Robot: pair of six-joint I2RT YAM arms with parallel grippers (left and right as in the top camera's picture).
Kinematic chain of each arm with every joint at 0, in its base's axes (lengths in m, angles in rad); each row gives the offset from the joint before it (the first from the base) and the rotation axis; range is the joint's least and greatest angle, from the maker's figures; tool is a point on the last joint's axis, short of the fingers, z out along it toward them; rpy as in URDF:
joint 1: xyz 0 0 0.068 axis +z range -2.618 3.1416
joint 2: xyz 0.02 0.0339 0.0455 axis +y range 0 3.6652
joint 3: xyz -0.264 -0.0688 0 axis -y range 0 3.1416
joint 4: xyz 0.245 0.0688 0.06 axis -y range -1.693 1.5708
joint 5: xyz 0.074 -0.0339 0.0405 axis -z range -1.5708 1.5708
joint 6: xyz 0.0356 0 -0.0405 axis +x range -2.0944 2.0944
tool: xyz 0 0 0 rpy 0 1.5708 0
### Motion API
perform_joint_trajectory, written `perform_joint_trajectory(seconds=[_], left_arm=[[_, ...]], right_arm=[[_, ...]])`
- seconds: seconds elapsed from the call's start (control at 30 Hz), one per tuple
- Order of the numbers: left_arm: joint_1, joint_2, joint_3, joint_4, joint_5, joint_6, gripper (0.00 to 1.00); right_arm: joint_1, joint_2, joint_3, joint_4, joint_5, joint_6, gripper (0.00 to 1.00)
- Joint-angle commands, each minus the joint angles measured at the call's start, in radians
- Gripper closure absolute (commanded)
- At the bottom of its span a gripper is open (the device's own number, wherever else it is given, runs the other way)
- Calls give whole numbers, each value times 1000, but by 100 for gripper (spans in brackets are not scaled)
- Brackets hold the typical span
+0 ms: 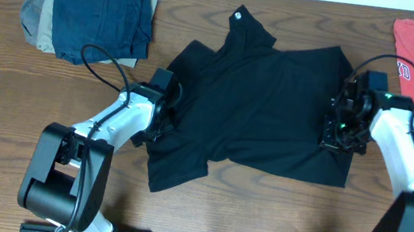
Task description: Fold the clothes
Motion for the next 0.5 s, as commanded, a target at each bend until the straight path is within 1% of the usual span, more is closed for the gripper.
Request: perform_joint_trajectory(seconds=[0.0, 0.07, 0.1, 0.23, 0.33, 0.4, 0.47], left_arm=[[-11, 93, -63, 5, 116, 0, 34], [-11, 93, -63, -8, 117, 2, 29], [-11, 93, -63, -11, 117, 7, 28], [-11, 93, -63, -12, 117, 64, 27], [-11, 90, -63, -13, 117, 75, 27], [-11, 89, -63, -12, 118, 80, 26], [-11, 89, -62, -11, 142, 116, 26]], right_arm=[[12, -80, 53, -77, 30, 76, 99], [12, -124, 54, -119, 31, 93, 99], [12, -143, 53, -140, 34, 101, 99], [12, -224, 51, -240, 44, 156, 99], [12, -269, 51, -311, 52, 166, 99], [12, -302, 51, -344, 91, 209, 99], [12, -343, 51, -361, 145, 264, 99]])
